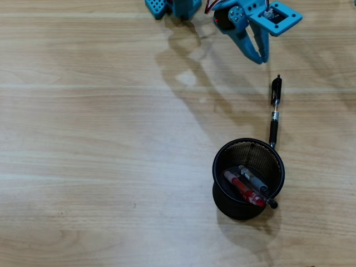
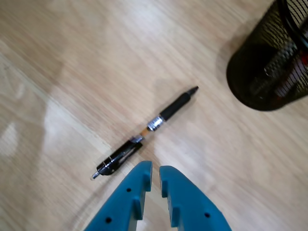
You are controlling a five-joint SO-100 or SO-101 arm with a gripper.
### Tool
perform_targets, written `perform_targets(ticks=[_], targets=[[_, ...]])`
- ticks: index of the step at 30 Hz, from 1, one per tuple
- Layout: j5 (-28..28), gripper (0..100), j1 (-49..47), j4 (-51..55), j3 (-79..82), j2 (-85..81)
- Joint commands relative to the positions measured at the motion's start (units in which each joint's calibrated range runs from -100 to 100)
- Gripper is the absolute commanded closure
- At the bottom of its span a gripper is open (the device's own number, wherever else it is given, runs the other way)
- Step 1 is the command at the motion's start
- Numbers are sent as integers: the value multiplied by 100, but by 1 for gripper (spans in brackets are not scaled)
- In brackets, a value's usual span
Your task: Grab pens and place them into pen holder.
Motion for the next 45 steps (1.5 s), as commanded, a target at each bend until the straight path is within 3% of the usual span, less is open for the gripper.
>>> perform_targets(ticks=[1, 6, 13, 18, 22, 40, 45], targets=[[-11, 98, -132, 20, -1452, 1353], [-46, 98, -168, 20, -2669, 2714], [-930, 98, -186, 46, -3138, 3646], [-1692, 98, -177, 1122, -3255, 3621], [-1941, 98, -177, 1673, -3453, 3629], [-1977, 97, -332, 1846, -4210, 4259], [-1982, 87, -450, 1846, -4778, 4730]])
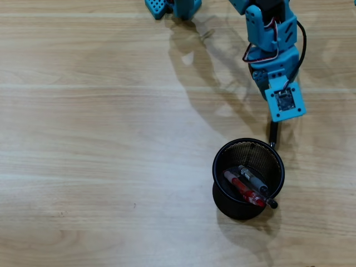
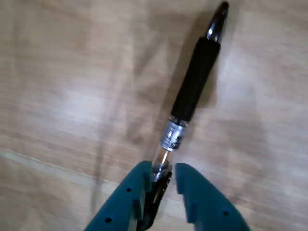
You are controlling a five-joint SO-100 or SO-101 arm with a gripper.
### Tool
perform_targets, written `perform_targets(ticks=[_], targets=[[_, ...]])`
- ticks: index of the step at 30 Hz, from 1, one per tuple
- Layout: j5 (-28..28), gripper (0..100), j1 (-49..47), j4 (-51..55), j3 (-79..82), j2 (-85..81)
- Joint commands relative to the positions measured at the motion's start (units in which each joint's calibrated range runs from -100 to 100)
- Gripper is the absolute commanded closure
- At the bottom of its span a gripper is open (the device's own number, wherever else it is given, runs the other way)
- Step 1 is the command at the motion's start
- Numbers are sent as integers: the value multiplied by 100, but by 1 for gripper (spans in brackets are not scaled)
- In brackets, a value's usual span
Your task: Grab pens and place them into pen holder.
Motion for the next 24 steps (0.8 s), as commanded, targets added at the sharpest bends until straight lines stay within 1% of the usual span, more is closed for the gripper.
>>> perform_targets(ticks=[1, 17, 24], targets=[[-44, 86, -152, -32, -598, 200], [-49, 85, -107, -40, -625, 779], [-54, 86, -161, -548, -589, 1183]])
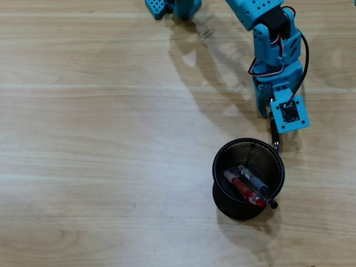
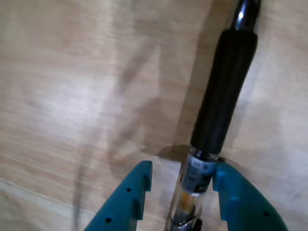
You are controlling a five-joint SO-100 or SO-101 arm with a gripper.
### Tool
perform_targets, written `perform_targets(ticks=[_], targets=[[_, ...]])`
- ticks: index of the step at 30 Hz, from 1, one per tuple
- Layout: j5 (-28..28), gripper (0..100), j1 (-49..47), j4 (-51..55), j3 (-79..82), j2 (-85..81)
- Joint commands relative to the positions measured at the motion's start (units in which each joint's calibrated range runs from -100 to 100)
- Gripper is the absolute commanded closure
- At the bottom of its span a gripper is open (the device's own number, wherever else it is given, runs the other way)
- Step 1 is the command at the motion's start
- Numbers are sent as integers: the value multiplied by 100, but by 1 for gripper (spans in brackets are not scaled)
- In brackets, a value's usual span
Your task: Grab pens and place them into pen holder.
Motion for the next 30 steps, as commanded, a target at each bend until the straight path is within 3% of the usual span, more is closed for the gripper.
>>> perform_targets(ticks=[1, 4, 8, 20, 30], targets=[[-34, 86, -53, -150, -190, 240], [-34, 86, -62, -150, -199, 308], [-34, 98, -35, -150, -199, 316], [12, 98, 29, -30, -776, -196], [17, 98, 292, 1951, -776, -1910]])
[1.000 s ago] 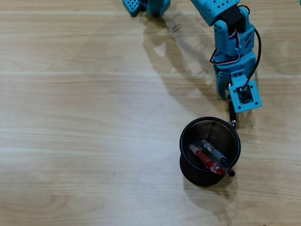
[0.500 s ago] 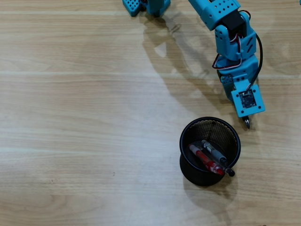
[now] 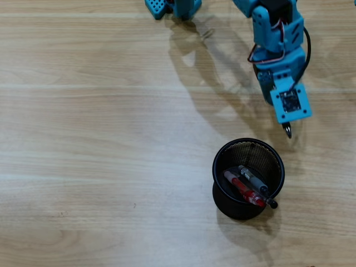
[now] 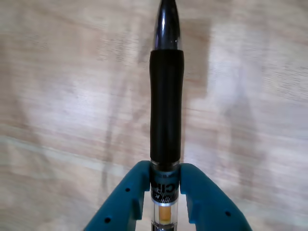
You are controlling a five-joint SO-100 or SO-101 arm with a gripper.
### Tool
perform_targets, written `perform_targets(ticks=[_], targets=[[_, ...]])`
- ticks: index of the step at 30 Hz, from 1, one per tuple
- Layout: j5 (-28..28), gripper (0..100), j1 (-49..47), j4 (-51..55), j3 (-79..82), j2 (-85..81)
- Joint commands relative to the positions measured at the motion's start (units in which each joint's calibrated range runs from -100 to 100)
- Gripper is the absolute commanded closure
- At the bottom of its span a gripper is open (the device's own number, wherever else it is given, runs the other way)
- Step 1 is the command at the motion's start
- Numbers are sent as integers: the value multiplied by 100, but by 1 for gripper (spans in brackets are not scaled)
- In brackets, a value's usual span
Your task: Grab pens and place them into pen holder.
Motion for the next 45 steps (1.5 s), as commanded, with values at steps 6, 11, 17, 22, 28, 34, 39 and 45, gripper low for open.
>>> perform_targets(ticks=[6, 11, 17, 22, 28, 34, 39, 45], targets=[[22, 98, 175, 1083, -207, -1733], [22, 98, 175, 1092, -117, -2052], [22, 98, 375, 1006, 306, -2288], [22, 98, 556, 833, 324, -2405], [601, 98, 774, -1577, 1451, -2691], [1023, 98, 992, -4065, 3118, -3379], [1526, 98, 1364, -5581, 3948, -3833], [1800, 98, 1618, -6158, 4137, -4127]])
